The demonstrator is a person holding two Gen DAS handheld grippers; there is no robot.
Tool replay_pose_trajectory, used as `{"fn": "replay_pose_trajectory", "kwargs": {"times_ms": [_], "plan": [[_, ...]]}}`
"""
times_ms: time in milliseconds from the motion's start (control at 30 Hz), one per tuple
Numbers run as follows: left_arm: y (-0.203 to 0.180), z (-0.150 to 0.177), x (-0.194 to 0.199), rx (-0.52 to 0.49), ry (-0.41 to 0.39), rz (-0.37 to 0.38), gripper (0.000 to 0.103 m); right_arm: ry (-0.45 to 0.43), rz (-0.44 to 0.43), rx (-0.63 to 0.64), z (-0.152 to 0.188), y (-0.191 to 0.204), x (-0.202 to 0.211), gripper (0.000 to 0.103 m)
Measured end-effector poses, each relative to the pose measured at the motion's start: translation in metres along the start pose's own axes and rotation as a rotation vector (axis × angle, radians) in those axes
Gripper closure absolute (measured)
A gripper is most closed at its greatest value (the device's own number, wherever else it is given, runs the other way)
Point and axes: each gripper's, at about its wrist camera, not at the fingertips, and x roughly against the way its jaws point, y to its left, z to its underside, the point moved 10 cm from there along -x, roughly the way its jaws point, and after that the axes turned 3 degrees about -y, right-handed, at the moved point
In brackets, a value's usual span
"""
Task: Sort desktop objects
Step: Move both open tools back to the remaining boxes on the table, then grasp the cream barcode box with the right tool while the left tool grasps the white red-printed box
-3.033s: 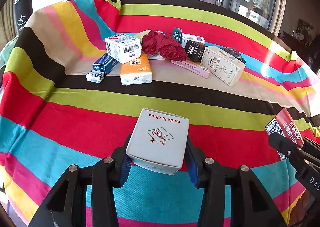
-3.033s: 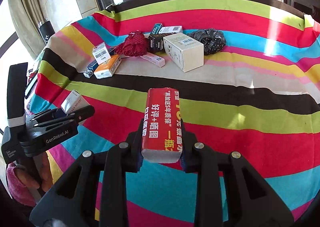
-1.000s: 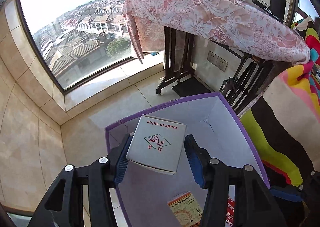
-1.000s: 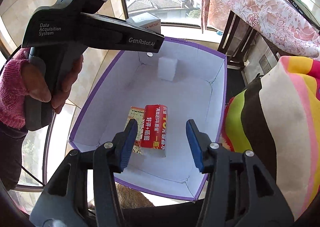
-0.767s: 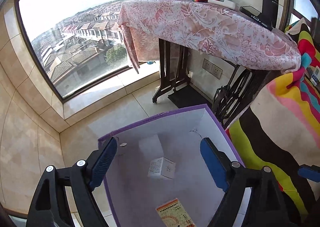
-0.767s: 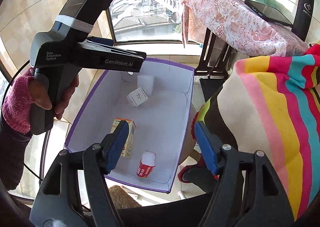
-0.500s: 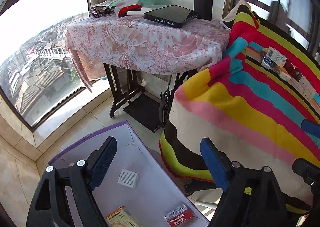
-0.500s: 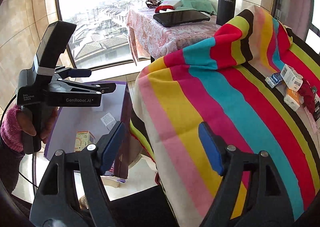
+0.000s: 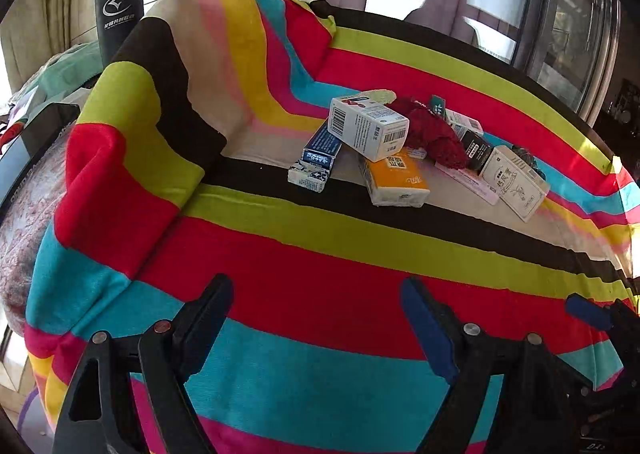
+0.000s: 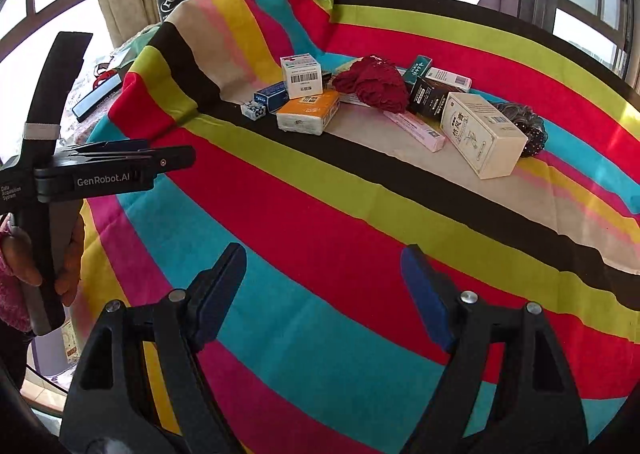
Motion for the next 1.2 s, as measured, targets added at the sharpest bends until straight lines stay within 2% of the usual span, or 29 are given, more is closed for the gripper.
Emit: {"fn": "replay_pose_trajectory", "kwargs": {"times_ms": [133,300,400,533,600,667,733,767,800,867,900,933,1000,1200], "plan": [[-0.027,-0.041,-0.031,0.056,-0.004,-0.004,0.017,0.003,0.013,-0.045,-0.004,-0.029,-0.01,0.022],[-0.043,-0.08,-0.07,0.089,-0.003,-0.083,0.017,-0.003,0.051,-0.039,-0.013,-0.059,-0.019,0.021],[-0.04,-0.093,-0.09,0.099,0.009,-0.158,0.017,-0.008,0.074,-0.055,-0.024,-0.083,-0.028,0.018],[-0.035,-0.097,-0.117,0.123,0.061,-0.192,0.017,0.018,0.078,-0.097,-0.039,-0.118,-0.053,0.015],[-0.03,-0.101,-0.12,0.137,0.036,-0.213,0.018,0.048,0.084,-0.124,-0.044,-0.134,-0.069,0.015],[-0.028,-0.105,-0.115,0.161,-0.014,-0.182,0.021,0.079,0.089,-0.147,-0.048,-0.146,-0.085,0.015],[-0.027,-0.105,-0.113,0.157,-0.011,-0.156,0.04,0.092,0.086,-0.164,-0.055,-0.154,-0.096,0.015],[-0.028,-0.103,-0.116,0.152,0.009,-0.134,0.058,0.093,0.082,-0.167,-0.06,-0.156,-0.102,0.015],[-0.028,-0.102,-0.114,0.138,0.005,-0.119,0.061,0.097,0.081,-0.166,-0.063,-0.158,-0.107,0.015],[-0.028,-0.1,-0.107,0.105,0.0,-0.101,0.062,0.103,0.081,-0.153,-0.069,-0.158,-0.116,0.016],[-0.027,-0.097,-0.103,0.094,0.001,-0.09,0.062,0.094,0.08,-0.138,-0.072,-0.157,-0.119,0.022],[-0.024,-0.095,-0.098,0.084,0.0,-0.083,0.062,0.08,0.087,-0.118,-0.075,-0.155,-0.12,0.038],[-0.016,-0.086,-0.084,0.058,-0.01,-0.071,0.062,0.09,0.102,-0.1,-0.075,-0.153,-0.122,0.048],[-0.018,-0.045,-0.051,0.013,0.012,-0.007,0.062,0.063,0.13,-0.042,-0.074,-0.143,-0.112,0.049]]}}
